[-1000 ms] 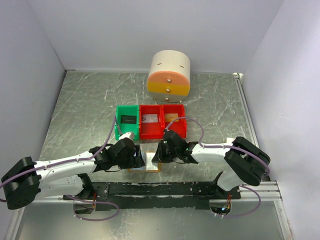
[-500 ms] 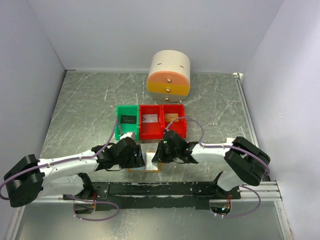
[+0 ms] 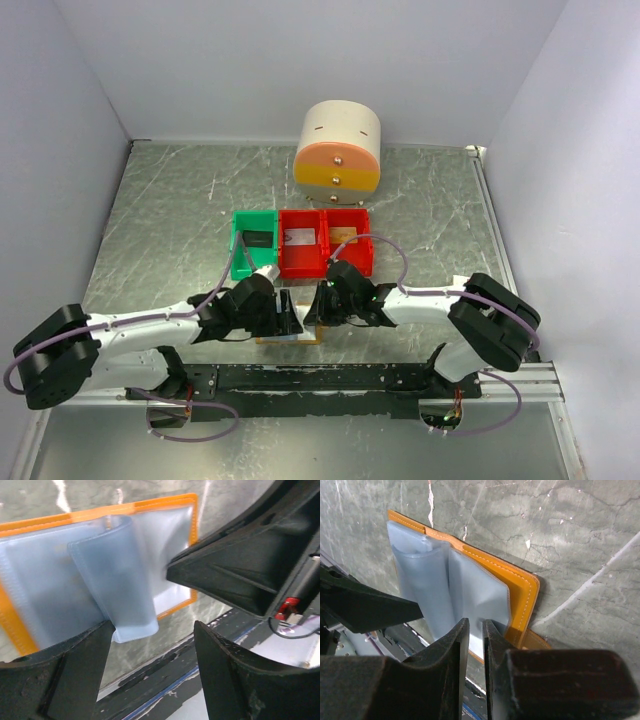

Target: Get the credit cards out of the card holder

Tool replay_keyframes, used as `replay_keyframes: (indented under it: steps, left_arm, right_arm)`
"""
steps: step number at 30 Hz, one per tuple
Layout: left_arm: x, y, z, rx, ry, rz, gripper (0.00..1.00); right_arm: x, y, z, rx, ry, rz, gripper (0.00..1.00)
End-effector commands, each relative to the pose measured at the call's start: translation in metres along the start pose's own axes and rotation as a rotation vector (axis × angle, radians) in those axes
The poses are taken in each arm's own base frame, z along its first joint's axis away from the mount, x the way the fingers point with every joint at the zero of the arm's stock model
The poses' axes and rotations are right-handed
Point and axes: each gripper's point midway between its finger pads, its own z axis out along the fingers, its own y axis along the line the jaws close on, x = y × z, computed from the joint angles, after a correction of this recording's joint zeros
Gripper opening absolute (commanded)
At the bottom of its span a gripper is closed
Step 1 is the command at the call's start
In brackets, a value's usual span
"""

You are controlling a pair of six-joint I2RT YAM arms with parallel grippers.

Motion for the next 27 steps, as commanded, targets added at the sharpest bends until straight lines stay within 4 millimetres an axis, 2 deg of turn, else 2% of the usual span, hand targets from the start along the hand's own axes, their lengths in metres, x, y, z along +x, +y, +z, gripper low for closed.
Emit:
replay_keyframes:
  steps: [1,5,8,12,17,22,27]
  left_arm:
    - [0.002,-0.026,0.009,0.171,0.017,-0.04,0.79]
    - [-0.005,-0.049,0.013,0.256,0.032,-0.035,0.78]
    - [-0.006,-0.052,0.015,0.26,0.036,-0.029,0.78]
    - [-0.005,-0.051,0.011,0.308,0.008,-0.084,0.78]
    - [0.0,-0.039,0.009,0.304,-0.013,-0.142,0.77]
    - [0.003,-0.026,0.008,0.26,-0.018,-0.147,0.77]
    - [0.004,-0.027,0.008,0.257,-0.012,-0.139,0.77]
  right_arm:
    - [0.023,-0.036,0.001,0.111,0.068,0.01,0.19]
    - [0.023,-0.035,0.001,0.104,0.062,0.023,0.19]
    - [0.022,-0.034,0.0,0.094,0.049,0.033,0.19]
    - [0.02,-0.026,-0.003,0.055,0.033,0.048,0.2]
    - [0.012,-0.011,-0.007,-0.012,0.0,0.04,0.26]
    - [0.011,0.0,-0.005,-0.065,0.008,-0.006,0.37]
    - [0.015,0.012,-0.003,-0.145,0.036,-0.042,0.46]
